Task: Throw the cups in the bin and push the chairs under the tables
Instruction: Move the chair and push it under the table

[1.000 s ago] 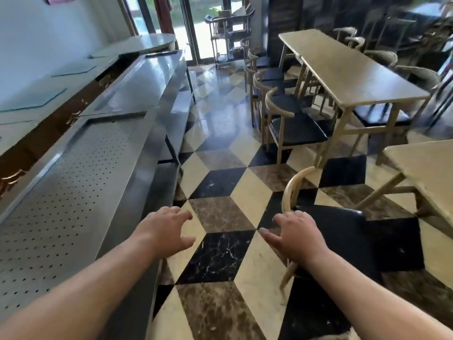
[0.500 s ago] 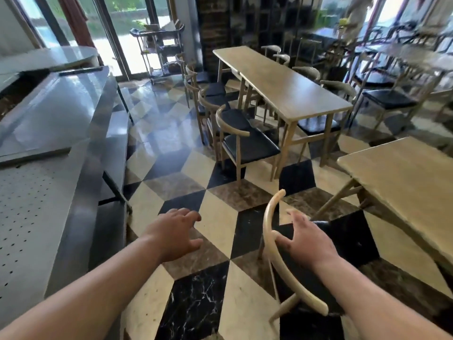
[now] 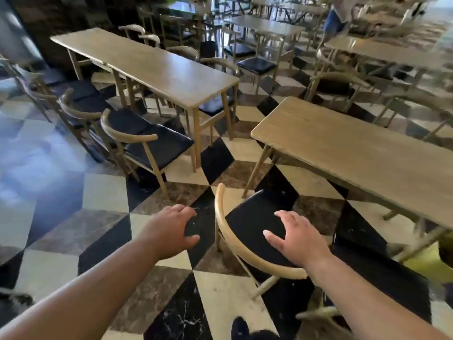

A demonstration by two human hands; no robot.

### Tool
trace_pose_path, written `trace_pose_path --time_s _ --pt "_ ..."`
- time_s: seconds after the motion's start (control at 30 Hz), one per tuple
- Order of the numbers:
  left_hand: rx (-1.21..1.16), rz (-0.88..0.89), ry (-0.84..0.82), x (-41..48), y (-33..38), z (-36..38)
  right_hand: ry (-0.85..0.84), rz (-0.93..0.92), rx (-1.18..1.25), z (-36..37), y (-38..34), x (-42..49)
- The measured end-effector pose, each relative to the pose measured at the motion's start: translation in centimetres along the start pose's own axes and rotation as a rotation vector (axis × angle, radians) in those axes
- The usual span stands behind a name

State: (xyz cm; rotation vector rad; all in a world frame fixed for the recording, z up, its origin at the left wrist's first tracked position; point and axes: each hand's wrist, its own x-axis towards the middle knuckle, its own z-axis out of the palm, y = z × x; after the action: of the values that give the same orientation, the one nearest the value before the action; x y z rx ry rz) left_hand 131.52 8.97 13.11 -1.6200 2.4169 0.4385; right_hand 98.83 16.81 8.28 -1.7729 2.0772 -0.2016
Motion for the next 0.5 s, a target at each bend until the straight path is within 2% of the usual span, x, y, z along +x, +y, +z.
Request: trace_pose_path --time_s 0.1,0.2,0.5 --pt "0.009 0.07 -0.045 0.9 0.6 1.6 0.008 0.044 -0.004 0.4 0.9 0.2" --pt "0.066 0.139 -0.114 6.7 1.3 3.0 -0.017 0.121 0.038 3.1 2.9 3.1" --pt "0.191 0.293 -0.295 20.1 1.1 5.8 -0.247 0.228 0.099 11.2 5.2 8.6"
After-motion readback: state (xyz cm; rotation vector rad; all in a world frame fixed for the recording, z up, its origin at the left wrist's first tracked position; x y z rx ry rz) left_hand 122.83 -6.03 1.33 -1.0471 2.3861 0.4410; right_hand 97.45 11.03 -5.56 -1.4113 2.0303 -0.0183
